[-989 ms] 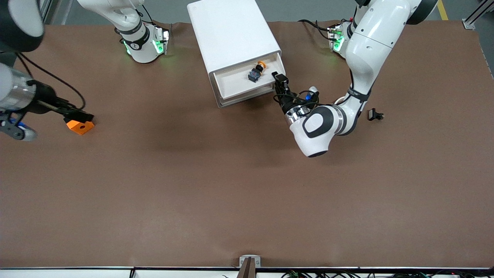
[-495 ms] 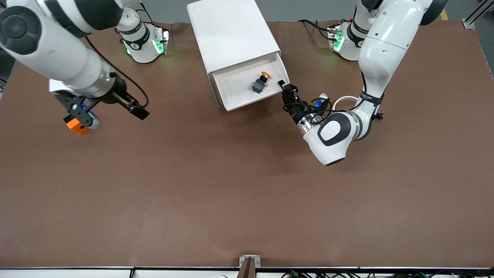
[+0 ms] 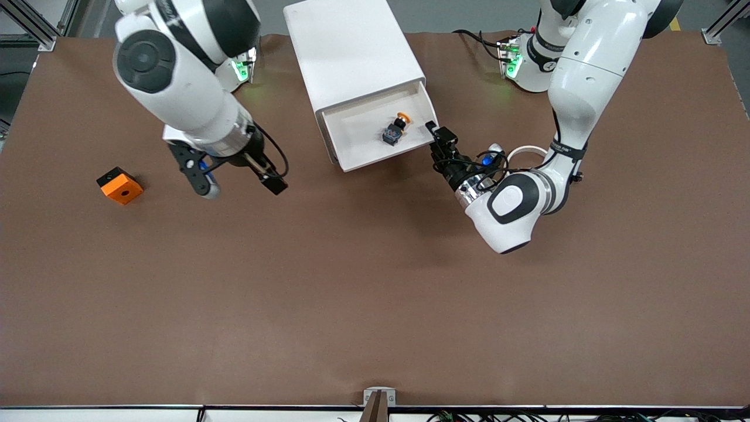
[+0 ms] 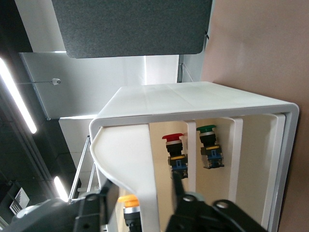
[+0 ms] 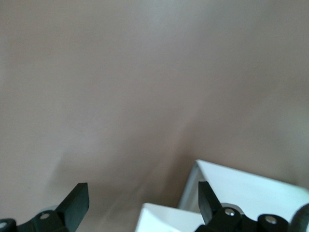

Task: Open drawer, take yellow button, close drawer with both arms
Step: 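Reach the right gripper into the drawer while the left gripper withdraws, then grasp a blue-based push button with the right gripper and lift it out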

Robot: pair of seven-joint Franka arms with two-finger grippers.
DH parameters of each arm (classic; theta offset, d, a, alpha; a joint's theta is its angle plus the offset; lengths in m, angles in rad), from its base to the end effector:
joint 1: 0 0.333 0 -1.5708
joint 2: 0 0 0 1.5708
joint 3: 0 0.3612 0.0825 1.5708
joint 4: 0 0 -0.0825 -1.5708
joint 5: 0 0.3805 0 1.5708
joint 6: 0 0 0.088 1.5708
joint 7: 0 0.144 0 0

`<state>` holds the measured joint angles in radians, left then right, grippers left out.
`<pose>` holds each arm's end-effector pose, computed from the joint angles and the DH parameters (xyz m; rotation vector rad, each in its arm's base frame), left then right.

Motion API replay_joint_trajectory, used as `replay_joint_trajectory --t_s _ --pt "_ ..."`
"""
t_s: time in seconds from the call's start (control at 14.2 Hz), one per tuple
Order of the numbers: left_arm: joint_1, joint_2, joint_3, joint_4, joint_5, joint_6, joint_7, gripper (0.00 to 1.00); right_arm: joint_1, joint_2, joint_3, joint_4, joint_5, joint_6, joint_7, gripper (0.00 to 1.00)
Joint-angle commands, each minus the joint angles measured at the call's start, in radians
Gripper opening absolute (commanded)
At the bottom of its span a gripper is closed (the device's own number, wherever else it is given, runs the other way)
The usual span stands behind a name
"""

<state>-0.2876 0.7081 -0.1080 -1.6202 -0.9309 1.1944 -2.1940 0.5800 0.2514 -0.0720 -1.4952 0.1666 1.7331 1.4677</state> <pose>0.4944 -0.3397 0.2714 -1.0435 -1.6369 1.5308 0.5508 0.3367 0.5336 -2.7006 1.4502 0.1984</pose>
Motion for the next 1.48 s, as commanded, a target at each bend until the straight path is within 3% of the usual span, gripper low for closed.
replay_joint_trajectory --t_s 0.0,0.35,0.85,1.2,1.41 --pt "0.002 -0.024 0.005 0.012 0.017 0.019 0.052 1.00 0.086 0.067 -0.011 0.009 0.019 0.083 0.115 1.00" --pt "0.014 -0.024 0.007 0.083 0.075 0.053 0.234 1.00 0.211 0.149 -0.011 0.015 0.016 0.175 0.217 1.00" --pt "0.061 -0.044 0.004 0.094 0.277 0.060 0.889 1.00 0.383 0.163 -0.014 0.016 -0.077 0.169 0.233 1.00" --pt "0.059 -0.087 0.004 0.023 0.415 0.387 1.173 1.00 0.442 0.189 -0.012 0.015 -0.163 0.172 0.230 1.00" --pt "0.044 -0.101 0.001 0.014 0.475 0.546 1.243 1.00 0.454 0.212 -0.012 0.015 -0.177 0.175 0.227 1.00"
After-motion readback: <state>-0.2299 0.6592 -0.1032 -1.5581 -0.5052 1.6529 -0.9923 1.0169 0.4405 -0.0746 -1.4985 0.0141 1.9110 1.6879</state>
